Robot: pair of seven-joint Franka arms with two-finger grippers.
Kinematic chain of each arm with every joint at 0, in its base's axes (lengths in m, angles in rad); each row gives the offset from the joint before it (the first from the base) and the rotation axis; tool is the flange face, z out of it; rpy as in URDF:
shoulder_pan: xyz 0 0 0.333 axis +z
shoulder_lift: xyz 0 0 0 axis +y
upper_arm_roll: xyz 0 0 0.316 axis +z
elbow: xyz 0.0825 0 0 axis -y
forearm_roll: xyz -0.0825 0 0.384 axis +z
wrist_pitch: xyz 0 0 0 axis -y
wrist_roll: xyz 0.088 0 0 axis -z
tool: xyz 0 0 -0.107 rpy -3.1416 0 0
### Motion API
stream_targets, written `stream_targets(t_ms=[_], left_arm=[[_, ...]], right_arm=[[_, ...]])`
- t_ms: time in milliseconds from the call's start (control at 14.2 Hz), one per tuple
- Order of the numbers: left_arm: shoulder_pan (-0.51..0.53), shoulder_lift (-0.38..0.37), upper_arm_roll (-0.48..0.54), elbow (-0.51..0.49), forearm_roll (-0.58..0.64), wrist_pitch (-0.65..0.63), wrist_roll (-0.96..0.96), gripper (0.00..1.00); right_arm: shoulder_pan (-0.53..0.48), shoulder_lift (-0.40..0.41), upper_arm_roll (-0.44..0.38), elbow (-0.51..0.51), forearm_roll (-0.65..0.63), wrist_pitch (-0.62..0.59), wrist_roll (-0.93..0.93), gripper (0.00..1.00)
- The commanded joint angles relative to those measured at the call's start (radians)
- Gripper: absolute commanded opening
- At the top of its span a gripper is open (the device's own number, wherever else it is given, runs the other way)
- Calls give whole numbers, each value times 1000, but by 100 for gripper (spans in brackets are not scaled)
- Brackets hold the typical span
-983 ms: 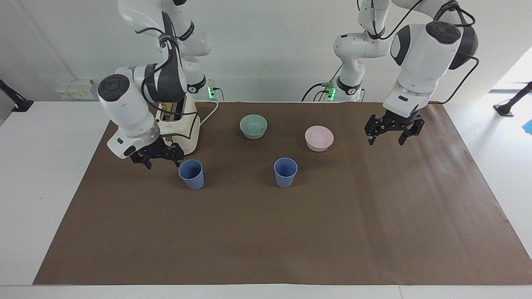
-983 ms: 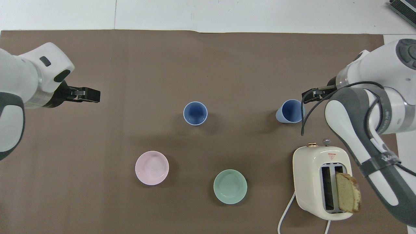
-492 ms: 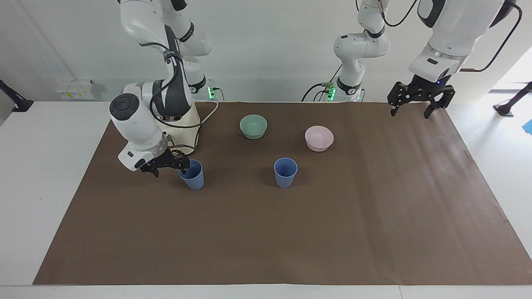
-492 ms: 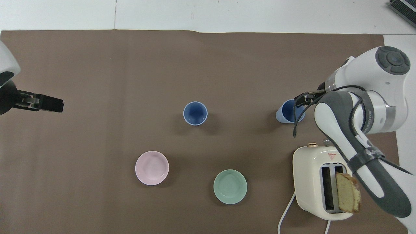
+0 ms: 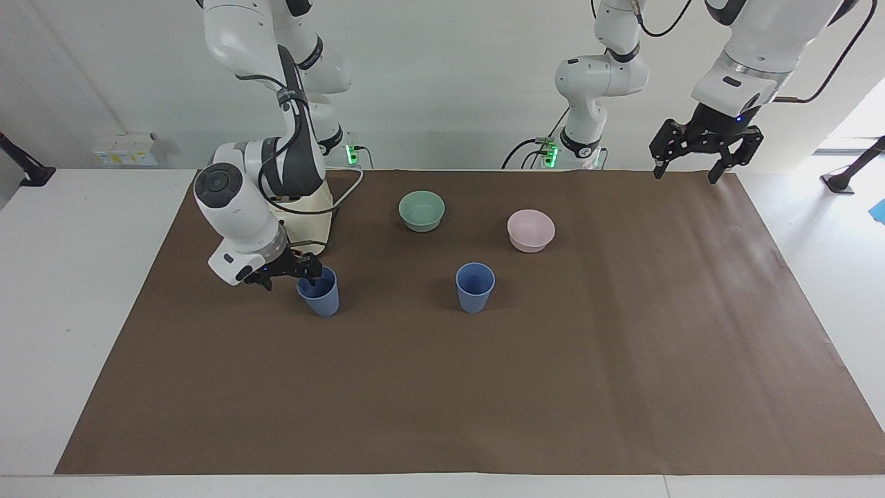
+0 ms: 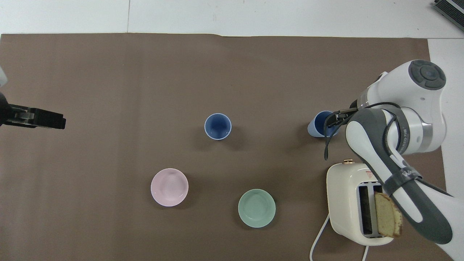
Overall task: Stack blue cups with both arms
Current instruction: 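Close the right gripper on the blue cup while the left gripper withdraws, then lift the blue cup with the right gripper and carry it over the center cup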
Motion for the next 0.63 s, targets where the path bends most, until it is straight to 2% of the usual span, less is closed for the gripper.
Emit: stream_targets(t_ms=[0, 140, 211, 562], left_arm=[[11, -36, -8, 4, -13, -33, 10, 100], [11, -37, -7, 0, -13, -33, 11, 100], [11, -37, -8, 1, -13, -33, 10, 100], [13, -37, -7, 1, -13, -33, 10, 100]], right_arm=[[-3, -30, 4, -40, 19, 21, -25, 91], [21, -30, 3, -38, 19, 22, -23, 19], [23, -29, 3, -38, 19, 24, -20, 0], [32, -27, 3, -35, 19, 25, -25, 0]])
